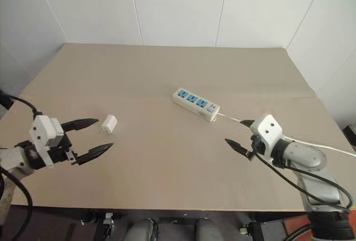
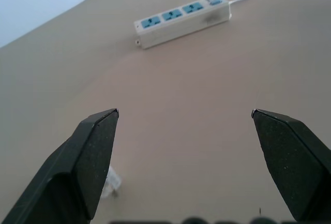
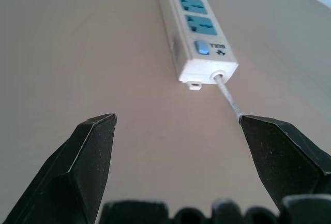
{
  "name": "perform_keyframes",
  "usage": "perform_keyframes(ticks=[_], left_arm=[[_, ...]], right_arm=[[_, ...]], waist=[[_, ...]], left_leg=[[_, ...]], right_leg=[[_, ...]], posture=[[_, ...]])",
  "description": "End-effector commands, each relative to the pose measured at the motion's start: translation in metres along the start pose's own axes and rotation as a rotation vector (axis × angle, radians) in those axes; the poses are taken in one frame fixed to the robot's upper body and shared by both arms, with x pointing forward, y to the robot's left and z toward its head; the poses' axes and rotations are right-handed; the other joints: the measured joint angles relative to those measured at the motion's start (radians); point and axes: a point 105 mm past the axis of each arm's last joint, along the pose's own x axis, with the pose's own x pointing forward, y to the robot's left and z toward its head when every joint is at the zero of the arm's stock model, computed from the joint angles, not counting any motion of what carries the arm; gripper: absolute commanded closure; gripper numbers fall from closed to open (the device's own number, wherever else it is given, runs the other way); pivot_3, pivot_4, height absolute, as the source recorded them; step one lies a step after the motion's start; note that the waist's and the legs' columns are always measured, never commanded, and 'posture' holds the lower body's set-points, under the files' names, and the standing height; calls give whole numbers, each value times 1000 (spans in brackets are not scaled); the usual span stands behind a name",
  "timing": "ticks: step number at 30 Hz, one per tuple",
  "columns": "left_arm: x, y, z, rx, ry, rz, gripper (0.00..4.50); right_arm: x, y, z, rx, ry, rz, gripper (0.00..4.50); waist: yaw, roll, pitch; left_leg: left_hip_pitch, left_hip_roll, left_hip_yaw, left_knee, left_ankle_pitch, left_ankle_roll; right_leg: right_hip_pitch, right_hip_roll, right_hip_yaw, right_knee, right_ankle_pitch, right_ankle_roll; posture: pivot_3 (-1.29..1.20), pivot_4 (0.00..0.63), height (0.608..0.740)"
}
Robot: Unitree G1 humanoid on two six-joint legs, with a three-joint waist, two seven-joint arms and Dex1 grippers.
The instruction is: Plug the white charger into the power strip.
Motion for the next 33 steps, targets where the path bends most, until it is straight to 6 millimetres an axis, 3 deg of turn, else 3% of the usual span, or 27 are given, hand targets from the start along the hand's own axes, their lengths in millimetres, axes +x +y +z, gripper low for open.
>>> perform_keyframes(ticks=[1, 9, 13, 17, 23, 30, 33], left_arm=[[19, -6, 11, 31, -59, -53, 0], [38, -14, 15, 26, -98, -111, 0], [40, -17, 16, 25, -105, -121, 0], [40, -20, 16, 24, -108, -121, 0], [38, -22, 16, 21, -108, -114, 0], [38, -23, 16, 22, -106, -122, 0], [39, -22, 16, 21, -106, -126, 0]], right_arm=[[25, -15, 7, -27, -13, -85, 19], [88, -34, -6, 1, 122, -138, 19], [108, -39, -22, 35, 230, -145, 19], [115, -37, -36, 82, 307, -120, 19], [115, -20, -37, 186, 278, 45, 1913], [107, -16, -36, 199, 259, 82, 4288], [103, -13, -34, 199, 247, 105, 4479]], waist=[[-5, 0, 0], [-22, 0, 0], [-23, 0, 0], [-24, 0, 0], [-23, 0, -3], [-25, 0, -3], [-22, 0, -4]], left_leg=[[0, 0, 0, 0, 0, 0], [-10, 0, 1, 0, 0, 0], [-10, 0, 1, 0, 0, 0], [-7, 0, 1, 1, 0, 0], [-7, 0, 1, 1, 0, 0], [-7, 0, 1, 1, 0, 0], [-7, 0, 1, 0, 0, 0]], right_leg=[[0, 0, 0, 0, 0, 0], [-11, 0, 1, 2, 1, 0], [-11, 0, 1, 2, 1, 0], [-10, 0, 1, 2, 2, 0], [-9, 0, 1, 2, 2, 0], [-9, 0, 1, 2, 2, 0], [-9, 0, 1, 3, 2, 0]], posture=[[0, 150, 740], [0, 150, 740], [0, 150, 740], [0, 150, 740], [0, 150, 740], [0, 150, 740], [0, 150, 740]])
